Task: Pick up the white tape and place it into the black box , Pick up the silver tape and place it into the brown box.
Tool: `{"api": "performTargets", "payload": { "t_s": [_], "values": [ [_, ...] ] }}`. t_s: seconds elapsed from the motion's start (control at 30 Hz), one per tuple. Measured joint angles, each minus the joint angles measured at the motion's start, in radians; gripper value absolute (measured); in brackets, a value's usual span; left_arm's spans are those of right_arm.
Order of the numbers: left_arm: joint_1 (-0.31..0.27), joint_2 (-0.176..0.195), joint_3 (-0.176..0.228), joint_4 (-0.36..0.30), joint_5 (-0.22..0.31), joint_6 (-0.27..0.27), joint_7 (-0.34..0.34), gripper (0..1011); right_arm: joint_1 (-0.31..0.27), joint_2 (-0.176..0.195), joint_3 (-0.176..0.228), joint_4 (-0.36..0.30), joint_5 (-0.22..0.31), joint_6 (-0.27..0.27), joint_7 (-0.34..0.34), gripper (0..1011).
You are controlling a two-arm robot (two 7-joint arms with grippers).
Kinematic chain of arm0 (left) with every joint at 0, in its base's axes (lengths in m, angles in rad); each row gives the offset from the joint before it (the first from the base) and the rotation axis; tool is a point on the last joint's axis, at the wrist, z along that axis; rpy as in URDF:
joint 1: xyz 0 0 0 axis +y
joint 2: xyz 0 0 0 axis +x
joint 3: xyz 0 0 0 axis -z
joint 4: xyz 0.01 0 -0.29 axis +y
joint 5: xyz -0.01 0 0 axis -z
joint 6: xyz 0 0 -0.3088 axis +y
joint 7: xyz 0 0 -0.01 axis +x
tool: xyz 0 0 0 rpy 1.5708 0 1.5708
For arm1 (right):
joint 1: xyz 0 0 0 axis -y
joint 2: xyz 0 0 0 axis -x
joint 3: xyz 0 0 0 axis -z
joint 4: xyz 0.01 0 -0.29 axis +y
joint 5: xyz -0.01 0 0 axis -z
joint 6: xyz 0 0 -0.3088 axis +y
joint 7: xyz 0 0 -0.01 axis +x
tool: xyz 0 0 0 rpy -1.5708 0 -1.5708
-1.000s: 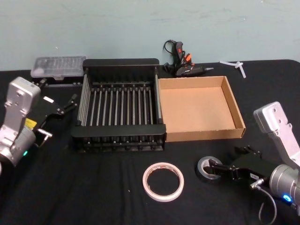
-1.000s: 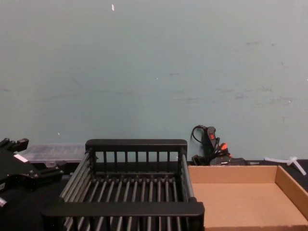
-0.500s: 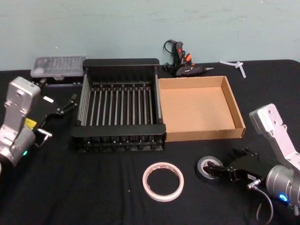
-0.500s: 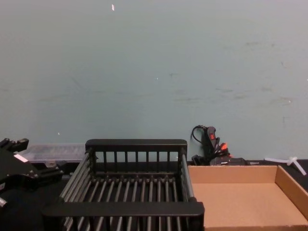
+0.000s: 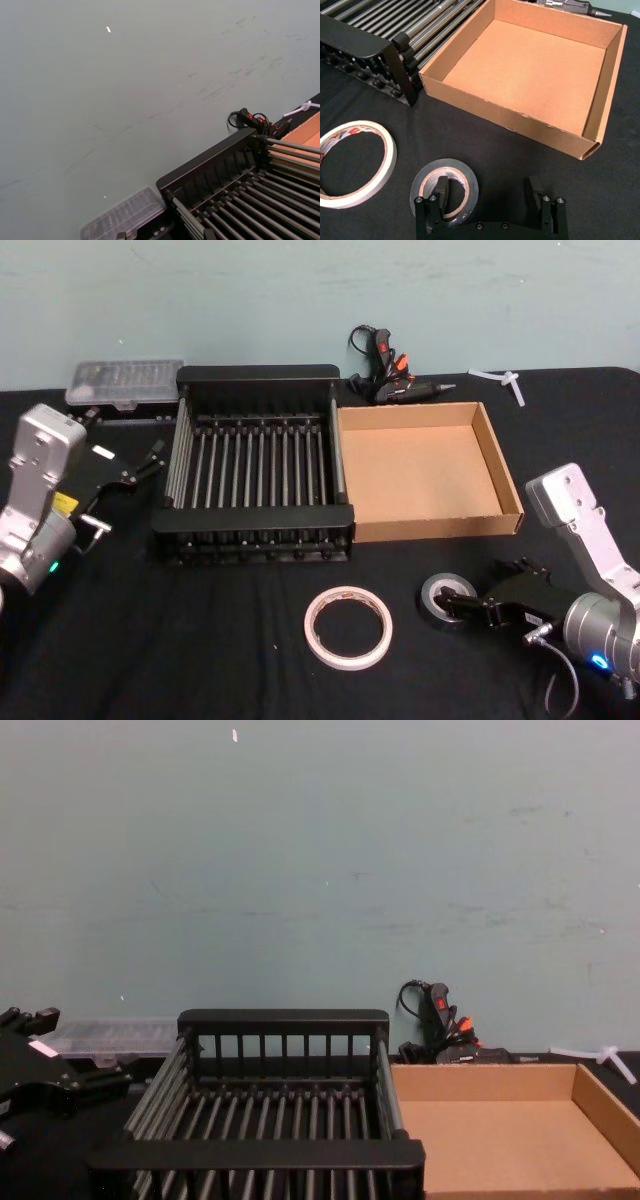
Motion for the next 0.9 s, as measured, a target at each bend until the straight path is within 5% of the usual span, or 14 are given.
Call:
{"api": "performTargets", "payload": {
  "t_s": [0.43,0.9],
  "values": [
    [0.000,0.000,0.000,0.000,0.000,0.000,0.000,1001,0.000,0.002,0.000,0.000,0.003,0.000,0.000,968],
    [0.000,0.000,0.000,0.000,0.000,0.000,0.000,1001,0.000,0.003,0.000,-0.001,0.006,-0.001,-0.001,572]
  ]
}}
